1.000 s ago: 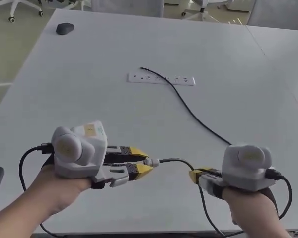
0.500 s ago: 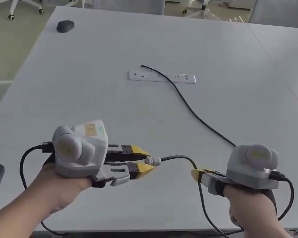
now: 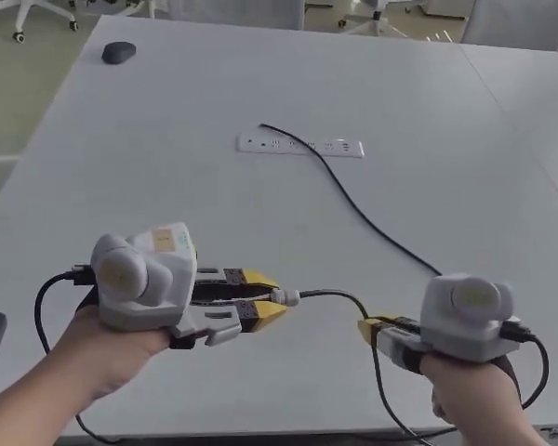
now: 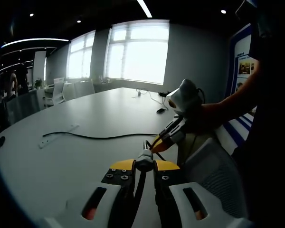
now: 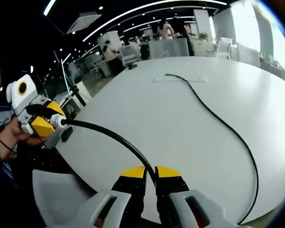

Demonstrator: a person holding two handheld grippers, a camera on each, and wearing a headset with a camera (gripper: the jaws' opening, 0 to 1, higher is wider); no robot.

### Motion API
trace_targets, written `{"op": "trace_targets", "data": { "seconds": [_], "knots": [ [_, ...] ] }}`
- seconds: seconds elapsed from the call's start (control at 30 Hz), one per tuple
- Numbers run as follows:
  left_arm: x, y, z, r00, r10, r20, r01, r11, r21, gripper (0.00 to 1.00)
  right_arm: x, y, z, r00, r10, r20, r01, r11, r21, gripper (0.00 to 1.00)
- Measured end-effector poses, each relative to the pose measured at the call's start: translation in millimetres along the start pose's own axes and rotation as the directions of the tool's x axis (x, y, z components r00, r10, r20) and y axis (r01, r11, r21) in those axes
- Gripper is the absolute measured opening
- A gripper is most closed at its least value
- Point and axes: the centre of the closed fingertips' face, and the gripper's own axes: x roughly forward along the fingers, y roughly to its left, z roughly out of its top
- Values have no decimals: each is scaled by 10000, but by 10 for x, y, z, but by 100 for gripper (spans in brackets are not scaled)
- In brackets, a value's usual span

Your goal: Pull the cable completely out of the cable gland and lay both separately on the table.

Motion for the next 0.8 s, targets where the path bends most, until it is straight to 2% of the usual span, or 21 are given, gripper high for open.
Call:
{"op": "trace_targets", "data": {
  "seconds": [0.07,0.17,0.27,0.37,0.43,0.47,0.53,0.57,0.6,0.63,0.7,0.73,0.8],
  "knots": [
    [2,8,1,10000,-1,-6,1,10000,37,15,0,43,18,9998,177,89,-172,9984,-544,3],
    [2,22,11,10000,57,30,-57,10000,26,15,-34,65,36,10000,50,84,-37,9888,-1492,6],
    [3,35,9,10000,81,-1,-81,10000,0,15,-72,169,94,9989,371,274,-310,9798,-1977,10],
    [3,38,3,10000,63,-41,-63,10000,6,15,-150,290,242,9963,592,622,-367,9484,-3149,15],
    [-1,42,2,10000,68,-44,-68,10000,-5,15,-210,427,354,9937,801,785,-416,9132,-4053,17],
    [0,40,0,10000,54,-47,-54,10000,-25,15,-228,507,407,9926,912,806,-419,8778,-4771,18],
    [3,37,-2,10000,41,-66,-41,10000,-6,15,-253,628,485,9906,1045,882,-352,8182,-5739,18],
    [6,36,-2,10000,26,-73,-27,10000,-9,15,-274,706,565,9875,1104,1128,-145,7752,-6315,17],
    [8,37,-3,10000,24,-86,-24,10000,-18,15,-287,758,623,9842,1159,1340,14,7512,-6600,15],
    [10,37,-3,10000,27,-94,-28,10000,-18,15,-284,828,657,9821,1293,1373,-15,7334,-6798,15],
    [11,38,-9,9999,16,-116,-17,10000,-43,15,-253,894,654,9820,1425,1237,-194,7281,-6852,16],
    [12,42,-19,9999,27,-155,-28,10000,-40,15,-228,936,658,9813,1536,1159,-281,7100,-7036,15],
    [11,45,-29,9998,32,-191,-34,10000,-69,15,-186,995,614,9824,1670,841,-539,6836,-7279,12]
  ]
}}
